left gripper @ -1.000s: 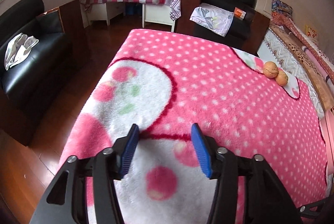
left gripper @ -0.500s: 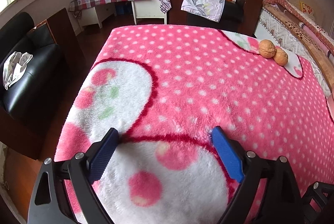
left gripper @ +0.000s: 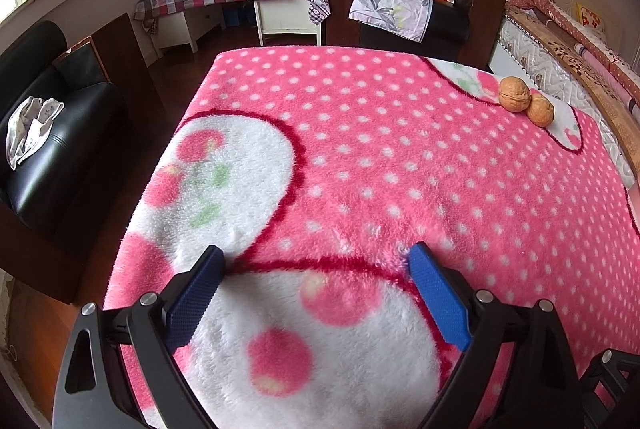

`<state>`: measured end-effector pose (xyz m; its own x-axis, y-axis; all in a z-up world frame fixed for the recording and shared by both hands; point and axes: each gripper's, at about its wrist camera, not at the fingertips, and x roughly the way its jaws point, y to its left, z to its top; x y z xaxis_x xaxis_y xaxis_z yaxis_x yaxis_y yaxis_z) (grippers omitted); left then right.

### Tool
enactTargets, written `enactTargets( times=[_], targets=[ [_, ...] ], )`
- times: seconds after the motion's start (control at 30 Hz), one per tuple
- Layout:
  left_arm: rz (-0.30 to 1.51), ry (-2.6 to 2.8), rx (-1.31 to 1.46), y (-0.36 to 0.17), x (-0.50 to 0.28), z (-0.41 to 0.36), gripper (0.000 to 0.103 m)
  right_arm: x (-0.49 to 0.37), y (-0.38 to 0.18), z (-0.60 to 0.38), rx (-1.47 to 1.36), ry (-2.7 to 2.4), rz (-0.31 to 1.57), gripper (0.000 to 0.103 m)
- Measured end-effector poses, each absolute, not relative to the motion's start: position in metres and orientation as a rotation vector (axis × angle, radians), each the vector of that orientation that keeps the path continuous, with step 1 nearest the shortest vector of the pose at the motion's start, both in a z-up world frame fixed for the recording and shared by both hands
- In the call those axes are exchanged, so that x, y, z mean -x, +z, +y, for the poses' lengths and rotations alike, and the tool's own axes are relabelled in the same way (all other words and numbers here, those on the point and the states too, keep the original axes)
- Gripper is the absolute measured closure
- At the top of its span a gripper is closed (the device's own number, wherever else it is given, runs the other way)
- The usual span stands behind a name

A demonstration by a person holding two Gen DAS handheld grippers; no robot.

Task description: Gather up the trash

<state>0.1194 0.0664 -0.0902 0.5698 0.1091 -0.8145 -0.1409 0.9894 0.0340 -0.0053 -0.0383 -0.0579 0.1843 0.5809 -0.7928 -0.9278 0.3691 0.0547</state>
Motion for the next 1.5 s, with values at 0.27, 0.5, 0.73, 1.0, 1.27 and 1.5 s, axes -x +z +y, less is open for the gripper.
enactTargets(
  times=[0.27, 0.5, 0.73, 1.0, 1.27, 1.5],
  targets=[
    [0.953, 0.147, 0.036, -0.090, -0.119, 0.067, 0.012, 0.004, -0.058, -0.038, 0.504, 1.129, 0.836, 0.021],
    [0.953, 0.146, 0.037, -0.090, -0.120, 0.067, 0.012, 0.003, -0.058, -0.038, 0.504, 1.129, 0.836, 0.020],
    [0.954, 0.143, 0.039, -0.091, -0.120, 0.066, 0.011, 0.002, -0.060, -0.039, 0.504, 1.129, 0.837, 0.020],
    [0.938, 0.165, 0.053, -0.088, -0.107, 0.071, 0.014, 0.001, -0.065, -0.038, 0.504, 1.129, 0.837, 0.020],
    [0.961, 0.197, 0.043, -0.093, -0.106, 0.072, 0.005, 0.003, -0.065, -0.039, 0.504, 1.129, 0.837, 0.020],
    [0.964, 0.191, 0.059, -0.094, -0.108, 0.074, 0.004, 0.003, -0.066, -0.039, 0.505, 1.129, 0.838, 0.020]
  ],
)
